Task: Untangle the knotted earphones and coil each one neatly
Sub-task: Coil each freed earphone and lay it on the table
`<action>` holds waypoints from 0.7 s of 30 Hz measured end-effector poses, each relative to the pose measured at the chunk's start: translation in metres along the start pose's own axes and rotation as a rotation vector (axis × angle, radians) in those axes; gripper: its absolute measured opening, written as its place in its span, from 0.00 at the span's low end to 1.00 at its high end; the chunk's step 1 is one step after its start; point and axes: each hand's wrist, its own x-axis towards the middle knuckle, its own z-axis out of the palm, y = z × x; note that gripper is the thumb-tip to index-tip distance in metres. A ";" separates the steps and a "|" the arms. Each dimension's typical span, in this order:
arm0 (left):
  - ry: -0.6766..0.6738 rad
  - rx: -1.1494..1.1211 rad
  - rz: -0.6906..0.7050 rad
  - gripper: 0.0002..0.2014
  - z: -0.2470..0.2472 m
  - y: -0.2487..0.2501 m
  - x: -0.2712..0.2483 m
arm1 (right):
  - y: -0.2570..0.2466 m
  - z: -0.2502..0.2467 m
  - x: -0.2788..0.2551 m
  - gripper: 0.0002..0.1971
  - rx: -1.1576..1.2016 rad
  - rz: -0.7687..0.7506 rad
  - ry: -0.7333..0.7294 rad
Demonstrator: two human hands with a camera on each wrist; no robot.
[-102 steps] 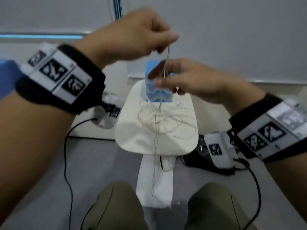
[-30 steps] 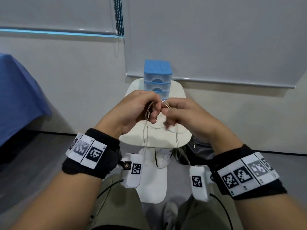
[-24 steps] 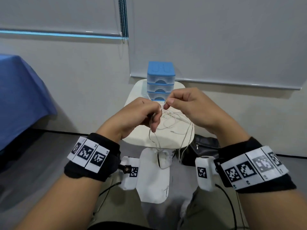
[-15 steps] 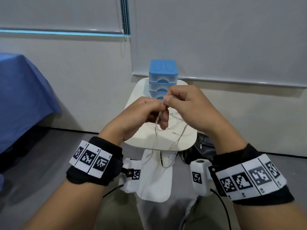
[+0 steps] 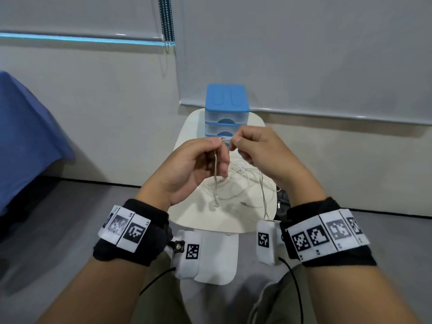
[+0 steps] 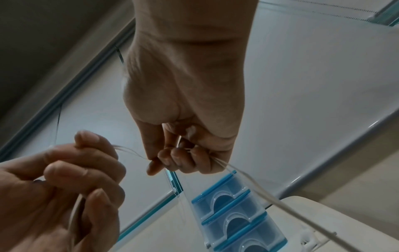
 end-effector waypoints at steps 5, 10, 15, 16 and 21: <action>0.033 -0.033 -0.058 0.21 -0.009 -0.004 0.011 | 0.002 -0.001 0.011 0.13 -0.020 0.026 -0.070; 0.082 0.006 -0.068 0.16 -0.016 -0.008 0.020 | 0.002 0.000 0.019 0.16 -0.007 0.009 -0.112; 0.040 0.009 -0.072 0.16 -0.019 -0.011 0.021 | 0.004 0.000 0.022 0.12 -0.029 -0.060 -0.030; 0.017 0.030 -0.078 0.15 -0.019 -0.014 0.021 | 0.003 -0.001 0.022 0.11 -0.033 -0.097 0.009; -0.140 0.212 -0.118 0.16 -0.020 -0.023 0.017 | -0.004 -0.009 0.021 0.10 -0.067 -0.239 0.131</action>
